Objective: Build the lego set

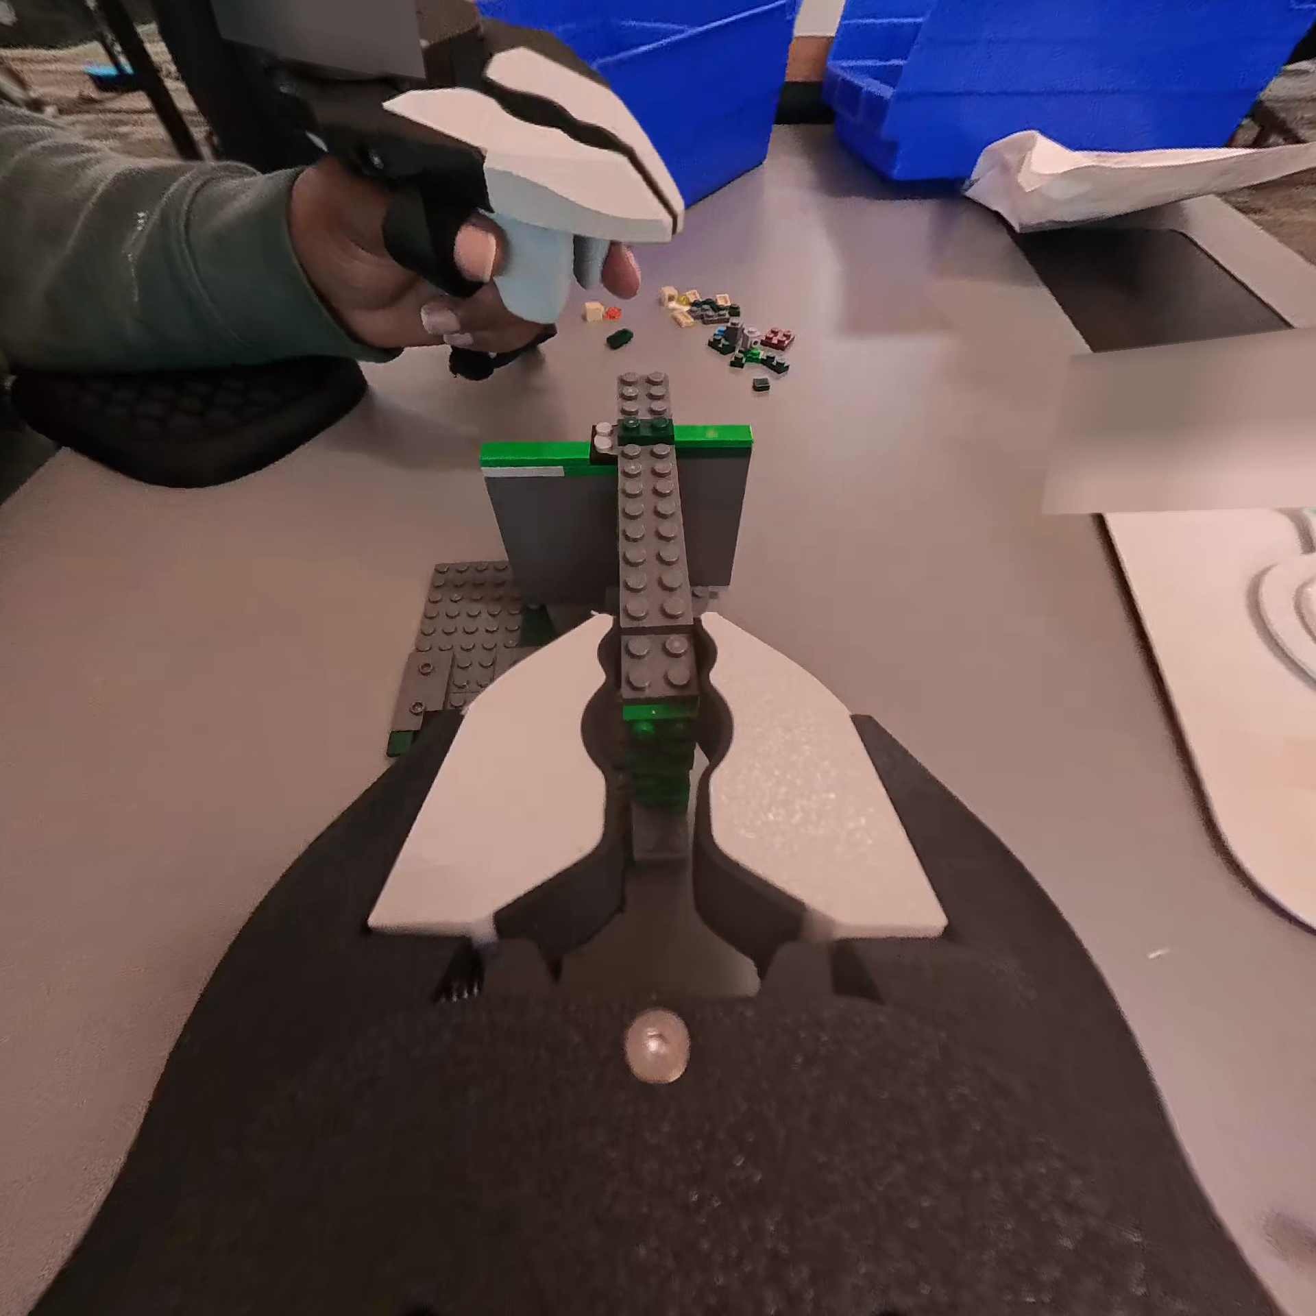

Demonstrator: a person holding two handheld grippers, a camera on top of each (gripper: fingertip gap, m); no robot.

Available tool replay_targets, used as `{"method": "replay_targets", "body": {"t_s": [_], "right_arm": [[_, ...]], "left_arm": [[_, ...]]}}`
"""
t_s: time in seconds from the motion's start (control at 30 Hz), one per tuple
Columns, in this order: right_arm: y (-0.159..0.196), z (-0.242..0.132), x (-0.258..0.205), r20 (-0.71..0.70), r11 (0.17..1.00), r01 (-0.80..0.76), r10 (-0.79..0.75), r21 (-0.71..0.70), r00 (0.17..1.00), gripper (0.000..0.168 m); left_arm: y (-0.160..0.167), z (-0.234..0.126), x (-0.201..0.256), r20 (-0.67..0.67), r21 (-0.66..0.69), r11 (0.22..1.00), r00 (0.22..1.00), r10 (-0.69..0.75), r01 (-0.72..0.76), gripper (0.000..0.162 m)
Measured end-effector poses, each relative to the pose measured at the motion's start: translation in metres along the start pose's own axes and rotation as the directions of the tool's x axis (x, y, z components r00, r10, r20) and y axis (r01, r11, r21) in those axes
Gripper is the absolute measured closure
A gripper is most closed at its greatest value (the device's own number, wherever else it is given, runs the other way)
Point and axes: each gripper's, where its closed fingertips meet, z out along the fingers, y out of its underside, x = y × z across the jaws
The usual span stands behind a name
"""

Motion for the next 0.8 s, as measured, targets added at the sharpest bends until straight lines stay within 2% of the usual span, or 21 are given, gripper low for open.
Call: {"method": "replay_targets", "body": {"t_s": [0.17, 0.27, 0.37, 0.43, 0.53, 0.57, 0.7, 0.8], "right_arm": [[-0.001, 0.000, 0.005, -0.008, 1.000, -0.011, 0.011, -0.022, 1.000, 0.150], [-0.014, -0.016, 0.006, -0.050, 0.995, -0.098, 0.098, -0.001, 0.994, 0.128], [-0.043, -0.043, 0.007, -0.189, 0.986, -0.116, 0.137, 0.116, 0.972, 0.130], [-0.058, -0.060, 0.009, -0.323, 0.969, -0.130, 0.194, 0.208, 0.926, 0.133], [-0.065, -0.082, 0.009, -0.536, 0.937, -0.113, 0.285, 0.331, 0.795, 0.138], [-0.064, -0.087, 0.006, -0.583, 0.926, -0.102, 0.311, 0.362, 0.751, 0.145], [-0.042, -0.095, 0.001, -0.717, 0.930, -0.065, 0.322, 0.361, 0.619, 0.152], [-0.033, -0.101, 0.003, -0.745, 0.934, -0.048, 0.313, 0.355, 0.589, 0.166]], "left_arm": [[0.004, 0.002, 0.002, 0.009, -0.022, 0.999, 1.000, 0.025, -0.025, 0.162], [0.005, 0.003, 0.001, 0.021, -0.032, 0.999, 1.000, 0.010, -0.010, 0.162], [0.003, 0.001, 0.000, 0.031, -0.031, 1.000, 1.000, 0.004, -0.003, 0.162], [-0.002, 0.000, 0.001, 0.038, -0.022, 1.000, 0.999, 0.015, -0.014, 0.162], [-0.009, -0.004, 0.002, 0.053, -0.012, 0.999, 0.997, 0.050, -0.049, 0.162], [-0.013, -0.006, 0.001, 0.066, -0.006, 0.998, 0.996, 0.067, -0.067, 0.162], [-0.039, -0.022, -0.016, 0.124, 0.040, 0.997, 0.990, 0.065, -0.070, 0.162], [-0.066, -0.047, -0.045, 0.190, 0.095, 0.995, 0.982, 0.020, -0.038, 0.162]]}}
